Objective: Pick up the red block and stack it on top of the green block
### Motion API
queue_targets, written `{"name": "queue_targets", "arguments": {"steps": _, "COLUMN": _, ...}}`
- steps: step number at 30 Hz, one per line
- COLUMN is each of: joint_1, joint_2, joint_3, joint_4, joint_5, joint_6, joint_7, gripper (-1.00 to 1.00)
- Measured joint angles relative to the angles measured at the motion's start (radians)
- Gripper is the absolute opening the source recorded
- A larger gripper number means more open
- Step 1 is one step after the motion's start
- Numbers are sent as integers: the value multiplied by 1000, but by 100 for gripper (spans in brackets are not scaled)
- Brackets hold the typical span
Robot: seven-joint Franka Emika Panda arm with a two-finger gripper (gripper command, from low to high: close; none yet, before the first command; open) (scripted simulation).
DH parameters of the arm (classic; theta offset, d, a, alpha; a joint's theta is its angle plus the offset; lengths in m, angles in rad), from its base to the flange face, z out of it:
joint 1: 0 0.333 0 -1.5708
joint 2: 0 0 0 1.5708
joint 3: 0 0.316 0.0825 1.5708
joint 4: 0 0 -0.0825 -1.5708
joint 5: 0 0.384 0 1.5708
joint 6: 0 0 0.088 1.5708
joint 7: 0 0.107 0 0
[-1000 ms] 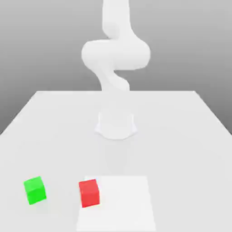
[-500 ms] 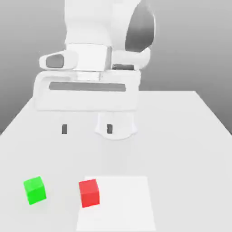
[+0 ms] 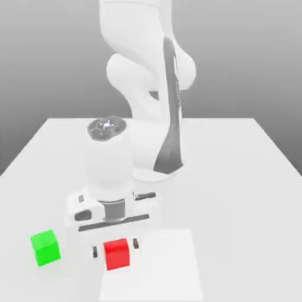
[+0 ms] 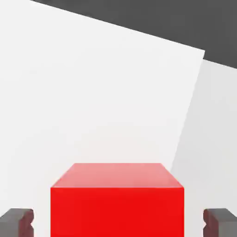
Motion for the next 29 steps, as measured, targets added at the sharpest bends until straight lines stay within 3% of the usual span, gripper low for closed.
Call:
{"name": "queue_targets", "arguments": {"steps": 4, "joint_1": -3, "joint_2": 3, "joint_3": 3, "joint_4": 0, "joint_5": -1, "joint_6": 2, "joint_7": 1, "gripper": -100}}
{"name": "queue_targets", "arguments": {"steps": 10, "joint_1": 0, "joint_2": -185, "joint_3": -25, "joint_4": -26, "joint_5": -83, "joint_6": -158, "joint_7": 61, "gripper": -100}}
{"name": "queue_targets", "arguments": {"steps": 20, "joint_1": -248, "joint_2": -233, "joint_3": -145, "joint_4": 77, "joint_5": -93, "joint_6": -309, "joint_7": 58, "gripper": -100}}
{"name": "queue_targets", "arguments": {"steps": 25, "joint_1": -277, "joint_2": -94, "joint_3": -114, "joint_4": 96, "joint_5": -16, "joint_6": -193, "joint_7": 1, "gripper": -100}}
{"name": "queue_targets", "arguments": {"steps": 26, "joint_1": -285, "joint_2": -62, "joint_3": -103, "joint_4": 97, "joint_5": 0, "joint_6": -163, "joint_7": -11, "gripper": 100}}
{"name": "queue_targets", "arguments": {"steps": 29, "joint_1": -285, "joint_2": -62, "joint_3": -103, "joint_4": 97, "joint_5": 0, "joint_6": -163, "joint_7": -11, "gripper": 100}}
